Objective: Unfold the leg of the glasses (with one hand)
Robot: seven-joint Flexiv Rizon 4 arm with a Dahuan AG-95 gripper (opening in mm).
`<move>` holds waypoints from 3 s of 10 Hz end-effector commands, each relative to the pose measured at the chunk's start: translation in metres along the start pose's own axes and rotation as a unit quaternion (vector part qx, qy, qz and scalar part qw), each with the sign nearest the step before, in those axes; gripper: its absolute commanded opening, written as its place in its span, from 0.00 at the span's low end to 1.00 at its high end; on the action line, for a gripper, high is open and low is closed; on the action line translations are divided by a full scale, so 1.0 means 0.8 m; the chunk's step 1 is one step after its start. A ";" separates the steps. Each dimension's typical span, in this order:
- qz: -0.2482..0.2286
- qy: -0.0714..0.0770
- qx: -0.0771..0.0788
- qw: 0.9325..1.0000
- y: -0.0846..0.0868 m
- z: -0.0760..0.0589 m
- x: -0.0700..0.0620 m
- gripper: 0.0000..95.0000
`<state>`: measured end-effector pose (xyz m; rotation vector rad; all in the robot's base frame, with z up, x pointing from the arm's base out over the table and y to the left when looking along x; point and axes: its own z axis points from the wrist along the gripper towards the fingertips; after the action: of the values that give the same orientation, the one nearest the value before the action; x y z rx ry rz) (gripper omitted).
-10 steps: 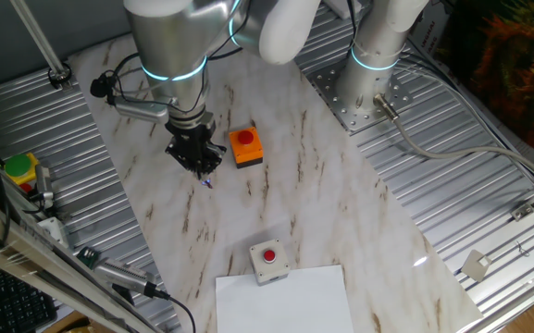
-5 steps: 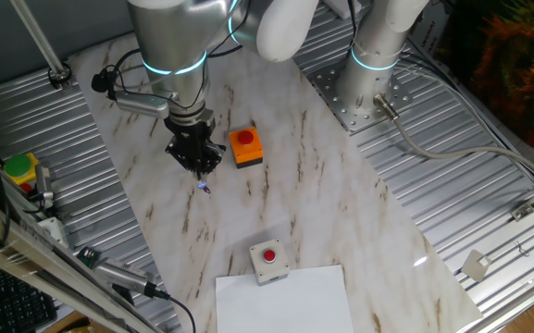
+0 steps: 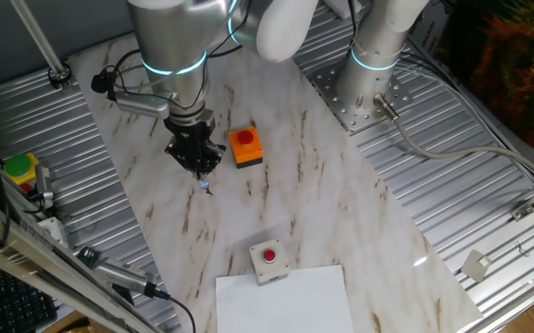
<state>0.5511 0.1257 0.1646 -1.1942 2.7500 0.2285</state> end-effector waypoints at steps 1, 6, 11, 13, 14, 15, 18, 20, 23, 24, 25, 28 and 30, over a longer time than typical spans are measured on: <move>0.000 -0.005 -0.004 1.000 0.000 0.000 0.000 0.00; -0.002 -0.038 -0.021 0.999 -0.002 -0.002 0.007 0.00; -0.010 -0.051 -0.023 0.998 -0.006 0.002 0.017 0.00; -0.016 -0.053 -0.024 0.998 -0.009 0.006 0.022 0.00; -0.017 -0.053 -0.023 0.998 -0.009 0.006 0.023 0.00; -0.019 -0.052 -0.023 0.998 -0.009 0.006 0.023 0.00; -0.028 -0.039 -0.016 0.999 -0.009 0.006 0.023 0.00; -0.040 -0.027 -0.010 0.999 -0.008 0.005 0.022 0.40; -0.045 -0.023 -0.008 0.999 -0.008 0.005 0.022 0.40; -0.045 -0.021 -0.007 0.999 -0.008 0.005 0.022 0.40; -0.045 -0.020 -0.007 0.999 -0.008 0.005 0.021 0.40; -0.042 -0.013 -0.002 0.999 -0.008 0.005 0.022 0.40; -0.038 -0.006 0.002 0.999 -0.015 0.013 0.024 0.40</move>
<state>0.5478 0.1052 0.1499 -1.2869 2.6888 0.2202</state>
